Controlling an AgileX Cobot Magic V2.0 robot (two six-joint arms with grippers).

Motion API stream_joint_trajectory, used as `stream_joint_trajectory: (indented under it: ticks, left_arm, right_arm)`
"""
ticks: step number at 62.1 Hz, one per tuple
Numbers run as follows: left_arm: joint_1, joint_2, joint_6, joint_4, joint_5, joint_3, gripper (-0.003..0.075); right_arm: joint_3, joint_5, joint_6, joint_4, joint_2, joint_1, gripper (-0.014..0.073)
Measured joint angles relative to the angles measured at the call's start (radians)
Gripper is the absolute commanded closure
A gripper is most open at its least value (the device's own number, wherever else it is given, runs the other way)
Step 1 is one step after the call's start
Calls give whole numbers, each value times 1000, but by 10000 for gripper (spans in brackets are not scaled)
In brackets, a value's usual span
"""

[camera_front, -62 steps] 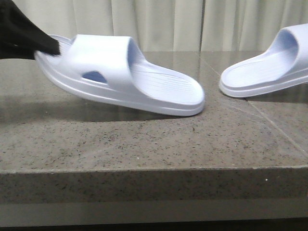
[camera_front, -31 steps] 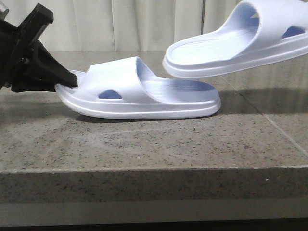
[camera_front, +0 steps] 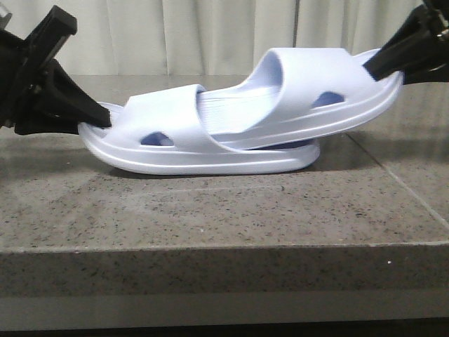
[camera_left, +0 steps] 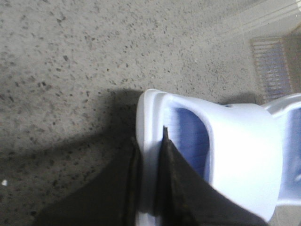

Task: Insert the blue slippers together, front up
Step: 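Lower the right-held slipper onto the other, nesting them, and release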

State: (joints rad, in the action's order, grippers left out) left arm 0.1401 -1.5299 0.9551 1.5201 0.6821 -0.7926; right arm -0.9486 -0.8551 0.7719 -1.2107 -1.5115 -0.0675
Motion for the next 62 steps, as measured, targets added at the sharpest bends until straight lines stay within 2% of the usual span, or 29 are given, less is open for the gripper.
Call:
stream_joint_trajectory:
  ticks: [11,21,39,48,58,62]
  left_arm:
    - [-6,0,2,-14,-53,2,741]
    - [-7,0,2,-18,-82,2,741]
    - [-7,0,5,-19,-85,2,741]
    - [-7,0,5,-19,-85,2,741]
    - [-7,0,7,2,-38,2,741]
    - [-7,0,7,10,-10,2,741]
  right_arm:
    - [34,179,0,-14,2,183,659]
    - [38,293,-2,-16,5,262,659]
    - [38,312,-2,-14,10,272,655]
    - [38,308,-2,21,22,265,609]
    - [38,235,-4,55,50,197,575]
    - [38,202,-4,64,57,164,524]
